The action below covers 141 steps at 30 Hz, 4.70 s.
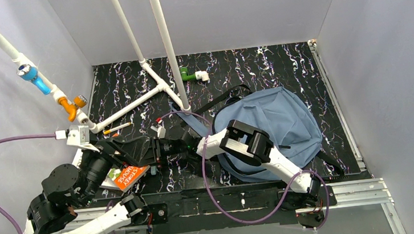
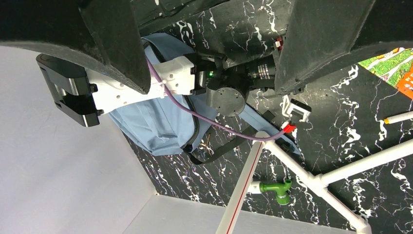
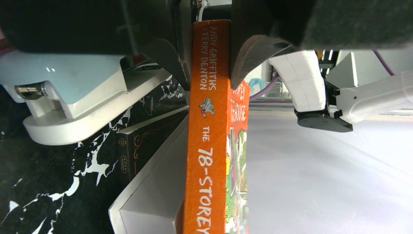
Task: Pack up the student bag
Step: Pick up the book at the corner of the board.
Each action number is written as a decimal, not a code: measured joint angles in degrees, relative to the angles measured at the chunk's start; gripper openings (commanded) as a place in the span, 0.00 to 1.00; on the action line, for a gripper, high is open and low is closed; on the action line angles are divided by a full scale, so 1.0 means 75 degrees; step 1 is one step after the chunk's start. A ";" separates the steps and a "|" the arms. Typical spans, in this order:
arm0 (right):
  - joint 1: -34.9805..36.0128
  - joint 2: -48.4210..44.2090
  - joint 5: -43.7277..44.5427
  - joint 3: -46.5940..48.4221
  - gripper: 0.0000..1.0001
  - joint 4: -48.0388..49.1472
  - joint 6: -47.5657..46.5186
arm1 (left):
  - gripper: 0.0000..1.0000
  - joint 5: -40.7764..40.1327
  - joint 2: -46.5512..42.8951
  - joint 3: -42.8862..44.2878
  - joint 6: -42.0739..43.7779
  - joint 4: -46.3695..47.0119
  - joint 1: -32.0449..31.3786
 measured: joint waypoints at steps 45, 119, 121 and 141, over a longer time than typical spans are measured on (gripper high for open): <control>-0.0930 -1.1622 0.3308 -0.4223 0.01 -0.9422 -0.3949 | 0.98 0.1413 0.2180 0.0131 -0.0635 0.1408 0.0000; -0.1055 -1.2753 0.8405 -0.5091 0.17 -0.5709 0.0836 | 0.19 0.1107 0.7067 -0.1749 -0.4718 1.2202 -0.0210; -0.1061 -1.2709 0.8399 -0.5021 0.40 -0.5925 0.0743 | 0.07 0.1035 0.7055 -0.1749 -0.4634 1.2202 -0.0230; -0.0953 -1.0806 0.7000 -0.3541 0.99 -1.2042 -0.5013 | 0.00 0.1032 0.1999 -0.0615 -0.0227 0.3570 -0.0219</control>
